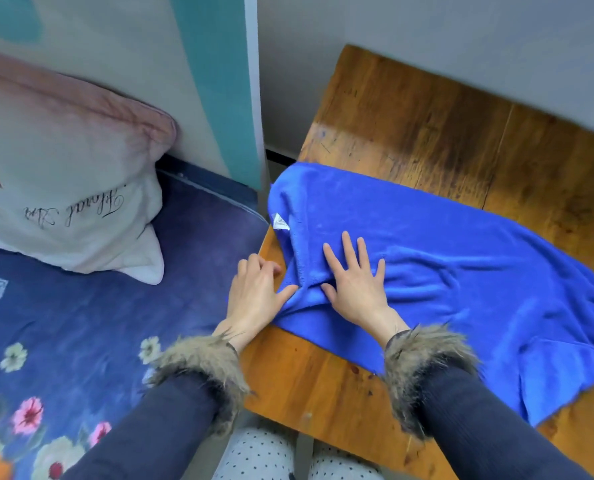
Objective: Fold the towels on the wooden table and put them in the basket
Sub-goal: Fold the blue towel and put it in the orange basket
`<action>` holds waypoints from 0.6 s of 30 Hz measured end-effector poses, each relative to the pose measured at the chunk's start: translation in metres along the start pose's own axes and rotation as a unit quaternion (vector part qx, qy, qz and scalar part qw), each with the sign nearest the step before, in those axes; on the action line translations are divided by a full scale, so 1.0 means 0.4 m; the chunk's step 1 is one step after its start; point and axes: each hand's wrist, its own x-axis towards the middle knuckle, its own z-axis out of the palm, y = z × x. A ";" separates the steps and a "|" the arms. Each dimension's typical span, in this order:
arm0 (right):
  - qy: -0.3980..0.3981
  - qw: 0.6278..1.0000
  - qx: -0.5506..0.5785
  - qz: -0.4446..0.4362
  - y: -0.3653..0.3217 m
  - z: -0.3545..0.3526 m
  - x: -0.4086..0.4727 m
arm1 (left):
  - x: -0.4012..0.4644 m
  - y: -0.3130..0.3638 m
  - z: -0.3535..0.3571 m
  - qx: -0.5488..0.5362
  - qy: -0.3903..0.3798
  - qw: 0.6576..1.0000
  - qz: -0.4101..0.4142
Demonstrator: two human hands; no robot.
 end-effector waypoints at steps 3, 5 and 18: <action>-0.002 1.000 -0.009 -0.003 0.005 0.004 0.000 | 0.003 0.012 0.017 -0.001 0.000 1.000 0.001; -0.009 1.000 -0.013 0.000 0.005 0.004 0.000 | 0.005 0.022 0.026 0.010 -0.002 1.000 -0.003; 0.083 0.993 0.069 0.049 -0.036 -0.039 0.004 | 0.050 -0.095 -0.110 -0.052 0.125 0.981 -0.138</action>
